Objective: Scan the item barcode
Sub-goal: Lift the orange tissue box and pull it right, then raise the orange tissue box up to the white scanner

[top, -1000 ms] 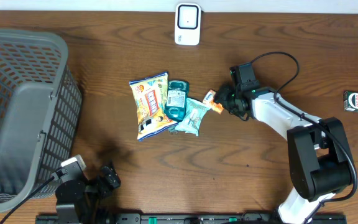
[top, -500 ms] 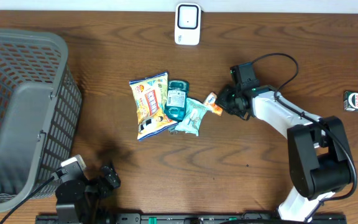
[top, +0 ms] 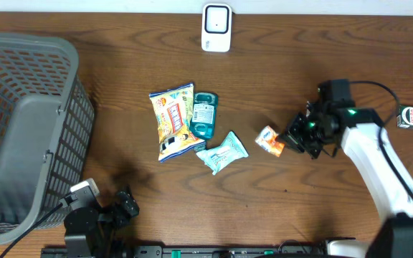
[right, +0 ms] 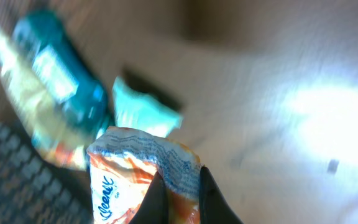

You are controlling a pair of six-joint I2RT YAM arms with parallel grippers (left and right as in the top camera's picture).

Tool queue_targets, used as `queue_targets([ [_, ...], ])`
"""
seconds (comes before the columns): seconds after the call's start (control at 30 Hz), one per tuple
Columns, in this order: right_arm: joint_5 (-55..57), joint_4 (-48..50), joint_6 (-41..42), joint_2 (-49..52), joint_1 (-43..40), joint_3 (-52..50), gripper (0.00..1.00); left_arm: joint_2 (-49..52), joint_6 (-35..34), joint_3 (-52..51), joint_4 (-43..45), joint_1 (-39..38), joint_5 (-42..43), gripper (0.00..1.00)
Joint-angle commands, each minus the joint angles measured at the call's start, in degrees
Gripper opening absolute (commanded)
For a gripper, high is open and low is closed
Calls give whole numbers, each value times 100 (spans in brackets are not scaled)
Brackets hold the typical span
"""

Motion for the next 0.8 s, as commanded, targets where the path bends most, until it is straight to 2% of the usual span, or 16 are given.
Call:
queue_targets([
  [0.0, -933, -400, -103, -247, 4, 39, 1, -9, -9, 52, -70, 33, 72, 97],
  [0.17, -1790, -1598, -103, -323, 149, 39, 1, -9, -9, 52, -70, 33, 74, 98],
  [0.43, -1805, -3088, -103, -323, 334, 39, 1, -9, -9, 52, -70, 33, 72, 98],
  [0.77, -1803, -3388, -101, -323, 330, 39, 1, -9, -9, 52, -70, 33, 72, 98],
])
